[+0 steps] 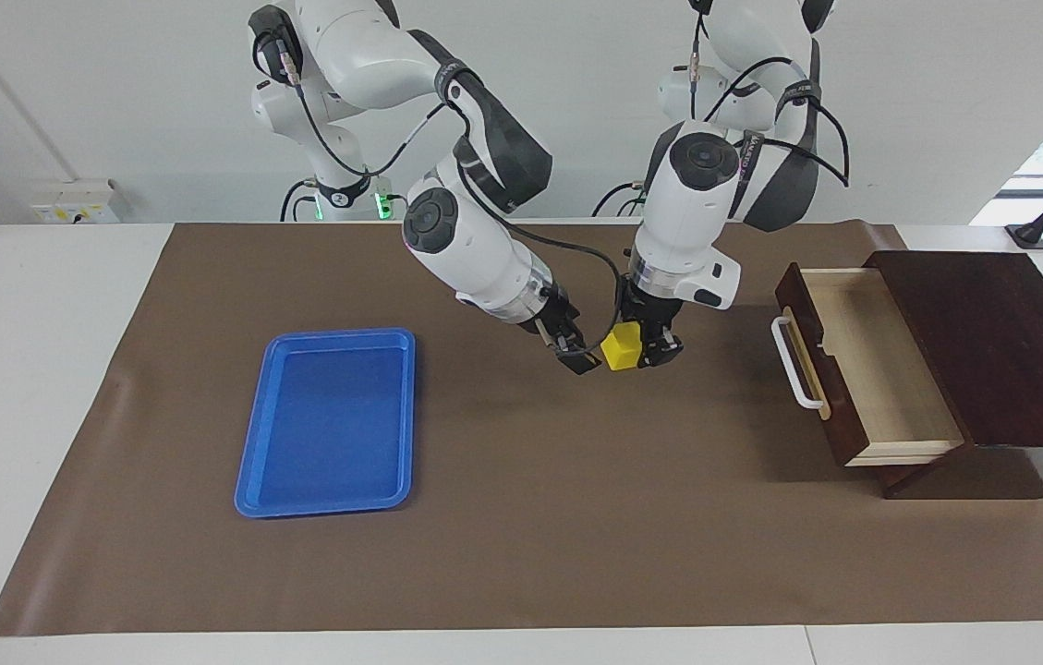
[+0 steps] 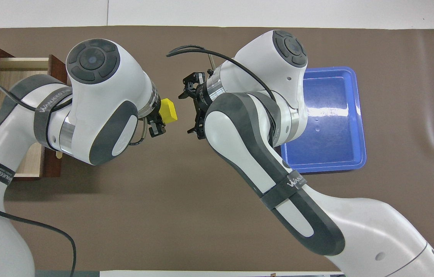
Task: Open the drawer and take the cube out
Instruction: 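Close the right gripper on the yellow cube held by the left gripper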
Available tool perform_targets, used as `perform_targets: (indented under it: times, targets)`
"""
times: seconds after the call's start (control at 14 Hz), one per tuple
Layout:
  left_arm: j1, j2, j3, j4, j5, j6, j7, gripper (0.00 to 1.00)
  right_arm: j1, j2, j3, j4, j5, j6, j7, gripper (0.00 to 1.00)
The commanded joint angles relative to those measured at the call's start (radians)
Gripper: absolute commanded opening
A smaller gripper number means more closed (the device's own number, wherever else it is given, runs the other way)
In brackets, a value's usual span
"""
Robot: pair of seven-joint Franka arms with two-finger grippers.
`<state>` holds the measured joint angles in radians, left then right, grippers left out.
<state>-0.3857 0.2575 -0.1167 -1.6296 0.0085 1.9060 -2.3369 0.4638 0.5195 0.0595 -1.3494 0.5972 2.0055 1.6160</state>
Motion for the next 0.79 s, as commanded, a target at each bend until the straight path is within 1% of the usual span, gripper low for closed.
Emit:
perform_targets:
  times: [0.0, 0.36, 0.5, 0.72]
  targets:
    - [-0.013, -0.004, 0.011, -0.004, 0.016, -0.008, -0.013, 0.00, 0.001, 0.024, -0.003, 0.039, -0.019, -0.013, 0.019, 0.97]
    - [-0.015, -0.004, 0.011, -0.003, 0.016, -0.010, -0.013, 0.00, 0.009, 0.027, -0.004, 0.041, -0.019, -0.004, 0.019, 0.97]
    - [-0.015, -0.004, 0.011, -0.004, 0.016, -0.007, -0.013, 0.00, 0.027, 0.031, -0.006, 0.041, -0.019, 0.024, 0.022, 0.95]
    - [-0.015, -0.004, 0.011, -0.006, 0.016, -0.004, -0.013, 0.00, 0.044, 0.062, -0.010, 0.081, -0.020, 0.029, 0.034, 0.92]
